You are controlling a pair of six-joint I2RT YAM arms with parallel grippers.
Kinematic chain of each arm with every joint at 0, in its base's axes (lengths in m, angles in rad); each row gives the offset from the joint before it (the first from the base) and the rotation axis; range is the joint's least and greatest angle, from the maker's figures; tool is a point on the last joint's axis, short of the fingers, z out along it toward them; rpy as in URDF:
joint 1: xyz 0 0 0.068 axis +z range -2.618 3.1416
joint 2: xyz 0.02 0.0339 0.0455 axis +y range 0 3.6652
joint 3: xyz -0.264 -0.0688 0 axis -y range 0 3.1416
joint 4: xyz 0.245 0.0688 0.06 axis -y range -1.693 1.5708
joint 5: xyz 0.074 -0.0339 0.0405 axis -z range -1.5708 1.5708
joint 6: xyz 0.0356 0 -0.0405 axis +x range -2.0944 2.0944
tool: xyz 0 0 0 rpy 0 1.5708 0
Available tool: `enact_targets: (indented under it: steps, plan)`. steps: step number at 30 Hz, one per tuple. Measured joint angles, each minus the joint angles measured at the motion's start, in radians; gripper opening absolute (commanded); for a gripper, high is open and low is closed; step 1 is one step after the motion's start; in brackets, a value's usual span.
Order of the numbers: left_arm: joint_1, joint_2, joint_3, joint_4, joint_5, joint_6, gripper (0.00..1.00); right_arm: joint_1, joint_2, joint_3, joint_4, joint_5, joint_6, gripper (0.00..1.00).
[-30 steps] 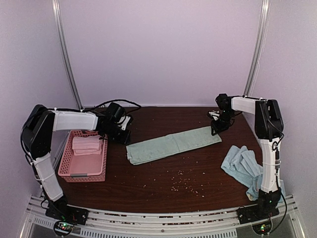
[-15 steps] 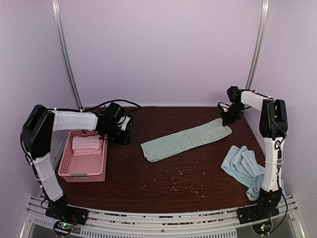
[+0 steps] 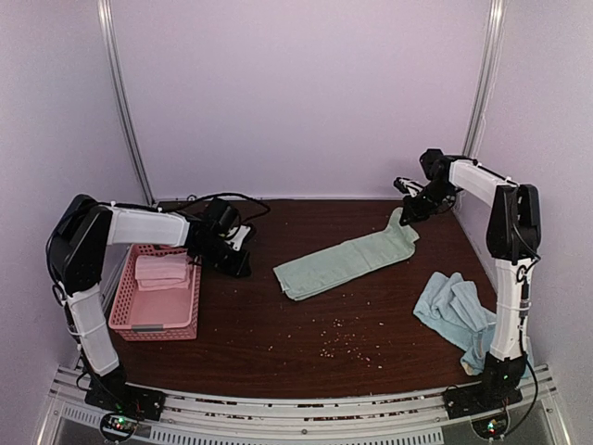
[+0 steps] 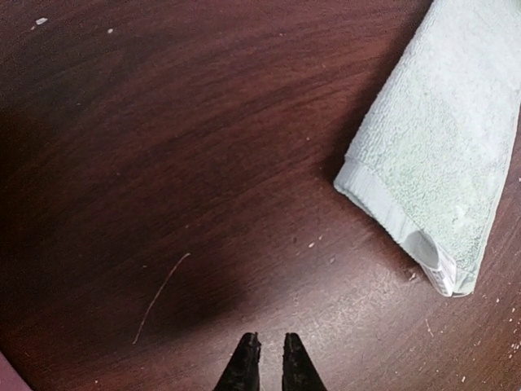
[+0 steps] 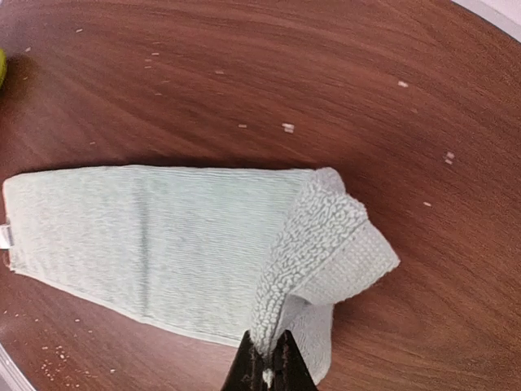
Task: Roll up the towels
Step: Fold the towel at the center of the board.
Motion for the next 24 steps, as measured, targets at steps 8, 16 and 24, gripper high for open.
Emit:
enact_targets:
  steps: [8, 16, 24]
  plan:
    - [-0.032, 0.033, 0.010, 0.000, 0.030, 0.000, 0.08, 0.153, -0.049, -0.006, -0.022, -0.135, 0.000, 0.00]
    - [-0.046, 0.056, 0.011, 0.004, 0.051, -0.012, 0.08, 0.258, -0.055, -0.019, -0.044, -0.195, 0.000, 0.00]
    - [-0.054, 0.058, 0.005, 0.054, 0.089, -0.046, 0.08, 0.349, -0.054, -0.019, -0.037, -0.245, 0.024, 0.00]
